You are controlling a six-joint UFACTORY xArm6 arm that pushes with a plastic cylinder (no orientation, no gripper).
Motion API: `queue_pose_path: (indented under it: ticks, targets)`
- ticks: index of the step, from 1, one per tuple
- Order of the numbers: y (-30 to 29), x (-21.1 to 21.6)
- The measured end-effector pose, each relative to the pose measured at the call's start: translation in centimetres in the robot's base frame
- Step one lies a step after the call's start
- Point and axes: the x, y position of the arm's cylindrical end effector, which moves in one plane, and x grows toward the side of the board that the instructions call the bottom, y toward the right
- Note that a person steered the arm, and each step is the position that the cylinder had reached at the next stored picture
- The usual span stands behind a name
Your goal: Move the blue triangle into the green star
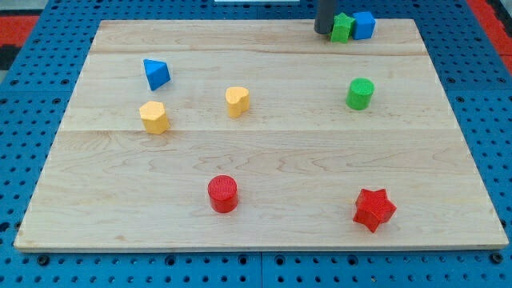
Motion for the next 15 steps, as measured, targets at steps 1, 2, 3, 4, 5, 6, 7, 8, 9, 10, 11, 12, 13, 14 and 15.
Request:
queue_pose_path:
  ticks: [1,2,3,4,5,6,7,8,9,10,11,12,13,14,15]
  targets:
    - [-2.2,0.5]
    - [-6.1,2.6]
    - [-10.9,4.8]
    - [-17.4,7.1]
    - [-21.7,9.8]
    - [-24.1,13.0]
    - [-28.9,14.9]
    - [-34.2,15.2]
    - [-34.5,13.3]
    - [-31.0,12.0]
    - [-29.0,12.0]
    - [-27.3,12.0]
    - [-24.4,12.0]
    - [-20.9,10.9]
    - [-20.0,7.7]
